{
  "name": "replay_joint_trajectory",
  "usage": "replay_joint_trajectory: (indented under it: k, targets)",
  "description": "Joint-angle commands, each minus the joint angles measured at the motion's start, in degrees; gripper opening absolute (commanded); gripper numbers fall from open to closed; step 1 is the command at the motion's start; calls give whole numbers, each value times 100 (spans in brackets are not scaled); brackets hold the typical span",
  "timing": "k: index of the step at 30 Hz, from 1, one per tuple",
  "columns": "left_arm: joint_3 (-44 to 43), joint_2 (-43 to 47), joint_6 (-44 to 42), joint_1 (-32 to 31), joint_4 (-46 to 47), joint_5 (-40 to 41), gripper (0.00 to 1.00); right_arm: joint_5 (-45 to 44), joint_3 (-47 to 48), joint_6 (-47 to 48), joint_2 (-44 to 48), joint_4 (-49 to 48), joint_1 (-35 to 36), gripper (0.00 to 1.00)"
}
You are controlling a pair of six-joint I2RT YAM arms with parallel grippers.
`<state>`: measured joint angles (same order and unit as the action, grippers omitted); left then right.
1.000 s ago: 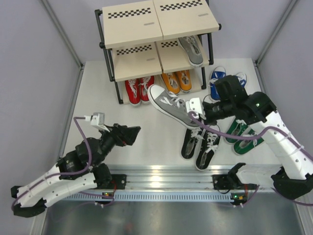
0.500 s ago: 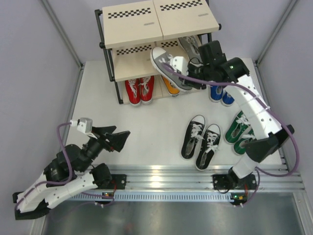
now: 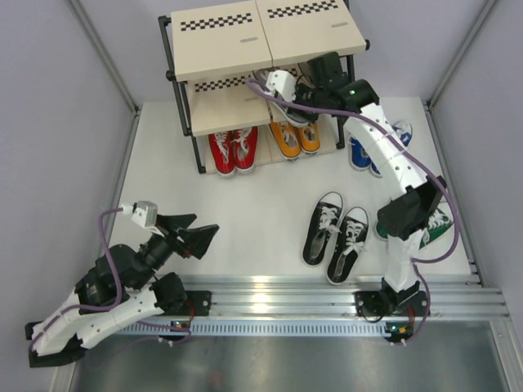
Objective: Place and organize the shoes onto the shoe shelf
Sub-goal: Place the shoe at the shoe shelf.
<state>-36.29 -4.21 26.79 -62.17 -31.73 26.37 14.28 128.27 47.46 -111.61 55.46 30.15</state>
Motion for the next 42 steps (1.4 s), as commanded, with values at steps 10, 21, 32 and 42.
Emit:
replay_joint_trajectory:
  k: [10, 21, 32, 42]
  targets:
    - [26, 139, -147, 3, -9, -44, 94, -672, 524, -290, -159, -1275, -255, 0]
    - [35, 139, -147, 12, 0, -44, 94, -611, 287, -562, -71, -1424, -396, 7]
    - [35, 131, -147, 3, 0, -53, 94, -488, 234, -729, -71, -1442, -396, 19]
    - [43, 148, -147, 3, 0, -44, 94, -383, 207, -861, -45, -1503, -396, 31]
